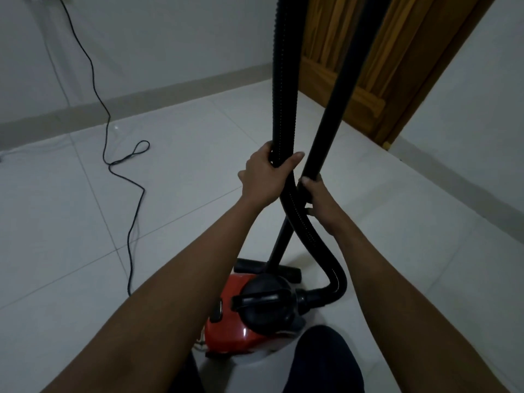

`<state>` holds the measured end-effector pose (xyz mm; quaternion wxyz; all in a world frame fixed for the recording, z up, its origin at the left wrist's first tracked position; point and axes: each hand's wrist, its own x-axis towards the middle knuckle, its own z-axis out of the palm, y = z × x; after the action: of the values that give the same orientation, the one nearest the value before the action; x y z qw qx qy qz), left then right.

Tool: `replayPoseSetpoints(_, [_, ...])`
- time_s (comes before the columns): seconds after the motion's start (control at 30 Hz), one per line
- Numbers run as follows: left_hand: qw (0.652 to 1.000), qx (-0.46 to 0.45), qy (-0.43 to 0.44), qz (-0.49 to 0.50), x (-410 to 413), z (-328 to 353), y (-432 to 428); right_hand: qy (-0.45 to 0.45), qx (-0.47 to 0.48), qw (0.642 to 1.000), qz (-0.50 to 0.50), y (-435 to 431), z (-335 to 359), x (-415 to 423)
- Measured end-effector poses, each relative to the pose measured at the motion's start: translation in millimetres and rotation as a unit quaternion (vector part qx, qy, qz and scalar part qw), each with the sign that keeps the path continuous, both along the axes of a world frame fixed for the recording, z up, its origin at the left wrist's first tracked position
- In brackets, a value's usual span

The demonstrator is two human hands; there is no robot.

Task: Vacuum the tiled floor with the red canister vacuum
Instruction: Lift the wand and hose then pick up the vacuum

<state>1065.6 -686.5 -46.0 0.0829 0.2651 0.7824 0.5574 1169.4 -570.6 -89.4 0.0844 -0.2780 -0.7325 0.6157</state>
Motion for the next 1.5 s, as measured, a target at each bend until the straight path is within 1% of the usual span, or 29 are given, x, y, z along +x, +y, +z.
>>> replayPoseSetpoints(0.1, [0.999,0.016,-0.045,-0.025,2.3,6.7,-5.3,-0.017,0.122,0.992,0.021,-17.5,-0.5,9.3])
replayPoseSetpoints(0.17, [0.998,0.028,-0.056,-0.031,10.6,12.0,-13.6,-0.005,0.148,0.989,-0.005,-28.4,-1.5,14.2])
replayPoseSetpoints(0.27, [1.0,0.003,-0.01,-0.025,32.1,3.5,-39.9,0.007,0.148,0.988,-0.029,-38.2,-2.7,17.3])
replayPoseSetpoints(0.33, [0.998,-0.055,0.006,-0.008,54.9,-31.2,-70.5,0.013,0.14,0.989,-0.046,-42.8,-4.5,21.2])
replayPoseSetpoints(0.4, [0.987,-0.159,-0.008,0.017,83.5,-79.3,-107.0,0.014,0.145,0.988,-0.053,-49.4,-5.3,28.4])
replayPoseSetpoints(0.47, [0.964,-0.26,-0.052,0.016,112.2,-133.9,-139.4,0.007,0.146,0.988,-0.053,-53.1,-6.6,32.8])
replayPoseSetpoints(0.53, [0.947,-0.299,-0.119,0.007,133.3,-181.6,-162.3,0.01,0.135,0.989,-0.052,-56.8,-8.1,36.8])
replayPoseSetpoints(0.6, [0.934,-0.31,-0.177,0.008,137.3,-219.0,-172.4,0.015,0.124,0.991,-0.055,-60.7,-6.1,39.1])
replayPoseSetpoints(0.67, [0.927,-0.313,-0.205,0.008,133.6,-237.7,-173.5,0.017,0.116,0.992,-0.055,-62.6,-5.5,40.7])
replayPoseSetpoints(0.8, [0.929,-0.316,-0.193,-0.007,133.4,-225.1,-172.9,0.015,0.111,0.992,-0.062,-59.6,-3.7,42.9])
replayPoseSetpoints(0.93, [0.92,-0.311,-0.239,0.004,121.7,-231.5,-171.6,0.014,0.107,0.992,-0.061,-57.7,-4.4,43.3])
replayPoseSetpoints(1.03, [0.915,-0.317,-0.25,-0.008,113.8,-230.5,-169.8,0.015,0.108,0.992,-0.061,-59.1,-4.8,44.0])
replayPoseSetpoints(1.1, [0.907,-0.343,-0.238,-0.043,111.9,-221.1,-166.8,0.014,0.104,0.992,-0.066,-58.9,-4.3,44.9])
replayPoseSetpoints(1.13, [0.903,-0.368,-0.213,-0.055,112.2,-214.8,-163.9,0.014,0.105,0.992,-0.068,-58.2,-3.8,45.4])
replayPoseSetpoints(1.2, [0.896,-0.419,-0.128,-0.073,116.5,-199.7,-158.9,0.012,0.105,0.992,-0.069,-57.7,-4.0,45.9])
replayPoseSetpoints(1.27, [0.9,-0.422,-0.03,-0.107,121.3,-189.2,-152.0,0.011,0.105,0.992,-0.07,-57.9,-4.4,46.5])
replayPoseSetpoints(1.3, [0.9,-0.413,-0.001,-0.137,124.1,-187.7,-148.1,0.009,0.105,0.992,-0.071,-58.4,-4.8,46.9])
replayPoseSetpoints(1.37, [0.891,-0.413,0.015,-0.188,129.3,-188.5,-141.9,0.01,0.105,0.992,-0.072,-59.5,-4.4,47.7])
replayPoseSetpoints(1.4, [0.886,-0.419,0.017,-0.198,131.2,-189.5,-140.2,0.01,0.105,0.992,-0.073,-60.1,-4.0,47.8])
replayPoseSetpoints(1.5, [0.885,-0.423,0.018,-0.196,131.0,-190.2,-138.0,0.008,0.106,0.992,-0.076,-61.0,-1.4,48.1])
